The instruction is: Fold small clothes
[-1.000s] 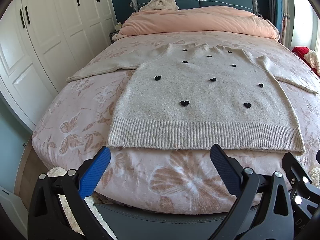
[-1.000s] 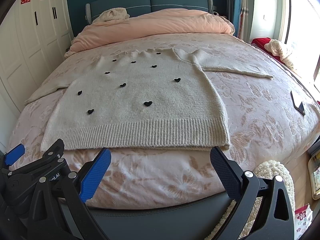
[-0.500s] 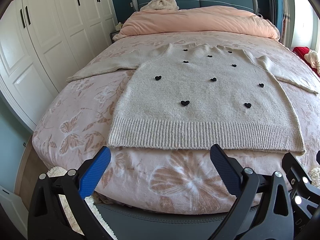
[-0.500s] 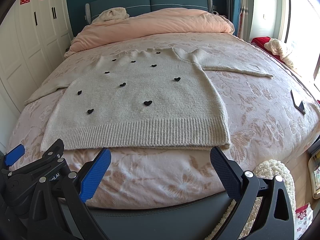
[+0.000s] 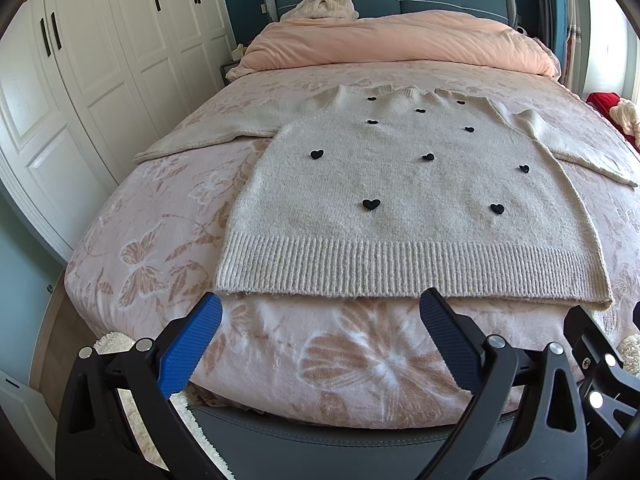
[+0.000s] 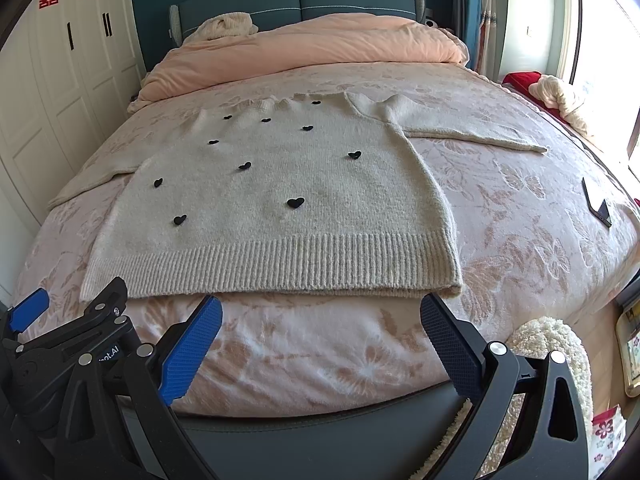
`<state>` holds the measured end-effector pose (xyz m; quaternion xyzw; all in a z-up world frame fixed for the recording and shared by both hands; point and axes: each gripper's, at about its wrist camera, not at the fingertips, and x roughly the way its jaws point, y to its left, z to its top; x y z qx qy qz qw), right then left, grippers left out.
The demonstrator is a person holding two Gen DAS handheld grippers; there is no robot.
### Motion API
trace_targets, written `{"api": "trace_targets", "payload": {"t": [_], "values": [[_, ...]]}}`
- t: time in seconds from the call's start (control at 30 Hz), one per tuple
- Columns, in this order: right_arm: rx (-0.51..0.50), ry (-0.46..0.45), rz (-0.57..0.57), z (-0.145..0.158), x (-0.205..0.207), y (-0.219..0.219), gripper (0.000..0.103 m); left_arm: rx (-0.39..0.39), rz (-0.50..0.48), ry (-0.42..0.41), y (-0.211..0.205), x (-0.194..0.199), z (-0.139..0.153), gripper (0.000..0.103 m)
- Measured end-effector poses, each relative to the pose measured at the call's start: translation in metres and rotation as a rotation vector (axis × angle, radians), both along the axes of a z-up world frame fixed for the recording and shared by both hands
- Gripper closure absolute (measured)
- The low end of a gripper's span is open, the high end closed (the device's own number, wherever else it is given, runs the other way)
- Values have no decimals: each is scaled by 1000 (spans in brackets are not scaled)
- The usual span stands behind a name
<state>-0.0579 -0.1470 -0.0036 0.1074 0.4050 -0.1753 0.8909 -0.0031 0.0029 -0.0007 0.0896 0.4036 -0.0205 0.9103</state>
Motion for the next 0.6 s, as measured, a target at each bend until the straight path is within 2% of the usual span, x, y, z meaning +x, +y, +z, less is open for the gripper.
{"api": "trace_targets", "payload": {"t": [0.43, 0.5, 0.6], "values": [[8, 8, 2, -6, 0, -1, 5, 1, 1, 10, 0, 1, -5, 7], [28, 16, 12, -11, 2, -5, 5, -21, -7, 37, 1, 4, -10, 6], [112, 20, 37, -19, 10, -25, 5, -68, -10, 52, 4, 11, -12, 5]]}}
